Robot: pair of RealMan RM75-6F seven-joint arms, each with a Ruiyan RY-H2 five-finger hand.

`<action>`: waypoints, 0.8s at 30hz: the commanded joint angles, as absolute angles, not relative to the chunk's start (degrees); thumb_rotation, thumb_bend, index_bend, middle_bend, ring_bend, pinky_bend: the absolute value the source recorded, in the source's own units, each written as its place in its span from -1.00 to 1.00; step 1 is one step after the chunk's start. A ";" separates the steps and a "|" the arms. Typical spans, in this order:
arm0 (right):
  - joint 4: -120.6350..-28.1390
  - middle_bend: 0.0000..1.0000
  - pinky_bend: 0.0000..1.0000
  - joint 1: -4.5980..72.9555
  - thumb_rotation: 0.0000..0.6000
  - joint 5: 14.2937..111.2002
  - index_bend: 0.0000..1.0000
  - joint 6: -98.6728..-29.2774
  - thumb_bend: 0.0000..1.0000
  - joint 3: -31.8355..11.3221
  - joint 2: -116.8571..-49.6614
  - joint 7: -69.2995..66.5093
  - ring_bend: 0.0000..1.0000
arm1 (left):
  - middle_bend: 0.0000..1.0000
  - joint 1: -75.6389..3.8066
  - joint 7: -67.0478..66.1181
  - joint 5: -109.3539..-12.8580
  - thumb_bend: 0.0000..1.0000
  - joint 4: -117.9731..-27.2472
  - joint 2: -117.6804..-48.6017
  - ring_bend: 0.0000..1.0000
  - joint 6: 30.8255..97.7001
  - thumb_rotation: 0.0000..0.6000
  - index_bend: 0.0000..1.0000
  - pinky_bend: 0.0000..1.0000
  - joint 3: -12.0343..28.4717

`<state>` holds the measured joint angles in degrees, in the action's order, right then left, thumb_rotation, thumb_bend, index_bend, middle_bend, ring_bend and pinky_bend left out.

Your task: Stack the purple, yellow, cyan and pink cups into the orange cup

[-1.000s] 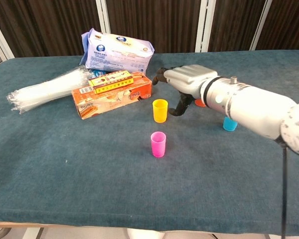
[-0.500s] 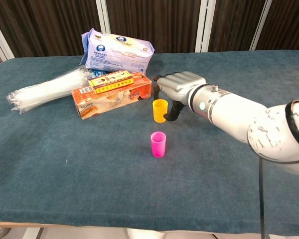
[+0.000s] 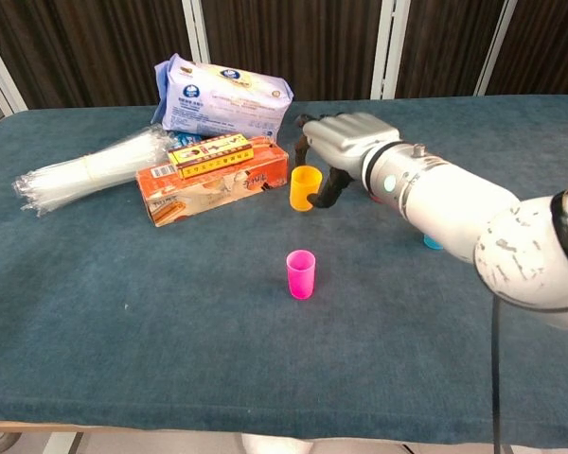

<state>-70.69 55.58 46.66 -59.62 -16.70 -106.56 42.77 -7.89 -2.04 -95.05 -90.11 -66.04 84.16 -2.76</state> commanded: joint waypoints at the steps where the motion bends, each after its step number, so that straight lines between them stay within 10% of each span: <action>1: -73.59 -0.90 -1.00 53.74 1.00 48.58 0.22 -62.87 -0.03 -18.31 -103.39 40.57 -1.00 | -1.00 -7.87 -2.10 -95.09 -0.08 -90.14 -66.04 -1.00 84.16 1.00 -1.00 -0.90 -2.80; 24: -69.69 -0.90 -1.00 50.01 1.00 44.81 0.24 -58.89 -0.03 -17.44 -97.11 37.15 -1.00 | -1.00 -8.68 -3.55 -94.40 -0.08 -89.86 -67.22 -1.00 82.46 1.00 -1.00 -0.90 -2.59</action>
